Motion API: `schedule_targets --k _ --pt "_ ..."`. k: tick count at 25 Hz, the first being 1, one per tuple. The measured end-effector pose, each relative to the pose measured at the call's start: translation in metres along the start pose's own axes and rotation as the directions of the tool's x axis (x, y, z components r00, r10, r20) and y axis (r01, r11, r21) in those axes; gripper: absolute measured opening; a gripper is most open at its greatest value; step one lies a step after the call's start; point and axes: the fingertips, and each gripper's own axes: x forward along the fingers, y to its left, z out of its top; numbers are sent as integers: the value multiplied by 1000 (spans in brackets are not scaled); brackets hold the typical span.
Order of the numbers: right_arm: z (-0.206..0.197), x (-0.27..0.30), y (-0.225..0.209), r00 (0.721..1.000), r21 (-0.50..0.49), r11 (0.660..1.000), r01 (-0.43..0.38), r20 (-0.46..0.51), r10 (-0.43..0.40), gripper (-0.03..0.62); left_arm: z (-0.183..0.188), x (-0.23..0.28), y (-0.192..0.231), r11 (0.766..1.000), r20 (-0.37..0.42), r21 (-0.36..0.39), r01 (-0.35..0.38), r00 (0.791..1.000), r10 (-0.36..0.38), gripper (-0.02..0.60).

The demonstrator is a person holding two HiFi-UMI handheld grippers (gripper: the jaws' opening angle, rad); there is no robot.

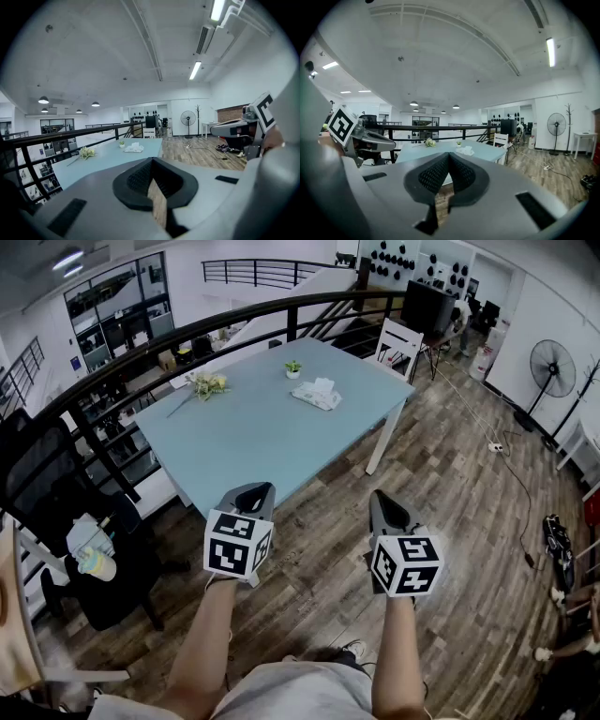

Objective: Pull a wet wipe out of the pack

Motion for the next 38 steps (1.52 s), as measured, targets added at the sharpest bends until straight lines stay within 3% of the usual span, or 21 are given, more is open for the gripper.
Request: schedule_targets --k 16,25,27,34,38 --pt "-7 10 -19 1000 22 1000 -18 -1 18 6 2 29 -20 999 -20 30 26 999 -25 -8" --pt "-6 31 -61 998 37 997 -68 13 68 77 15 72 -44 999 -37 43 10 999 -8 -8" --pt "-4 38 -75 997 36 996 -81 14 81 120 19 87 -51 999 -46 42 6 999 -4 -6" --pt "-1 69 -115 987 35 986 -163 -8 163 170 36 130 -65 998 -63 40 -46 997 48 -6" --pt "2 87 -138 978 35 978 -208 -3 208 233 43 152 -68 996 -75 26 -85 993 87 -8"
